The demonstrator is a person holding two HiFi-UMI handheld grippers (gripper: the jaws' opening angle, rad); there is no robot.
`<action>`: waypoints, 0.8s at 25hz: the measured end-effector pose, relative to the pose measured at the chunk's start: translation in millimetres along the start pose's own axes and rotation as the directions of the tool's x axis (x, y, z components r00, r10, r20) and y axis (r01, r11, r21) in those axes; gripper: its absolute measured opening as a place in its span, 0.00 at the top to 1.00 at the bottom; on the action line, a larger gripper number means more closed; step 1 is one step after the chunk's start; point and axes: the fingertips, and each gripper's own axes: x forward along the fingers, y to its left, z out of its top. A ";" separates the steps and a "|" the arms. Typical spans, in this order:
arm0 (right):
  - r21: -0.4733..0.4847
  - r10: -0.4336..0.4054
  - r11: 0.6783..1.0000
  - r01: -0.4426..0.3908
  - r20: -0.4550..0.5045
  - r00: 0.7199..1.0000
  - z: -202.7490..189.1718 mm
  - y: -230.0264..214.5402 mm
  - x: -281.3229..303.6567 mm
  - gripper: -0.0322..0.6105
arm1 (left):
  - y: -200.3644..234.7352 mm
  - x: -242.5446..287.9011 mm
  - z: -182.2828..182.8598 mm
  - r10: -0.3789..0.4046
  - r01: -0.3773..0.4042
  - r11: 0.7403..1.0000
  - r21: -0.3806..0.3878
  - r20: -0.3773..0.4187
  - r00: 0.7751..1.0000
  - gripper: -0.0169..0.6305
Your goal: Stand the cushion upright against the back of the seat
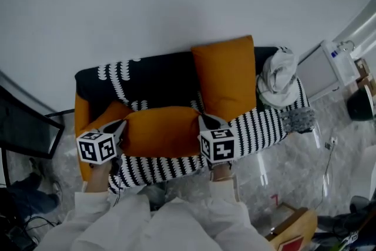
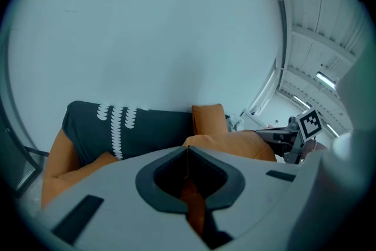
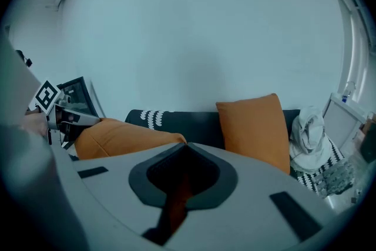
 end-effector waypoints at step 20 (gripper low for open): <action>-0.006 0.019 1.000 -0.020 -0.031 0.999 55.7 -21.9 67.0 0.93 | 28.6 51.1 55.3 -0.058 0.056 0.998 -0.035 -0.045 0.997 0.95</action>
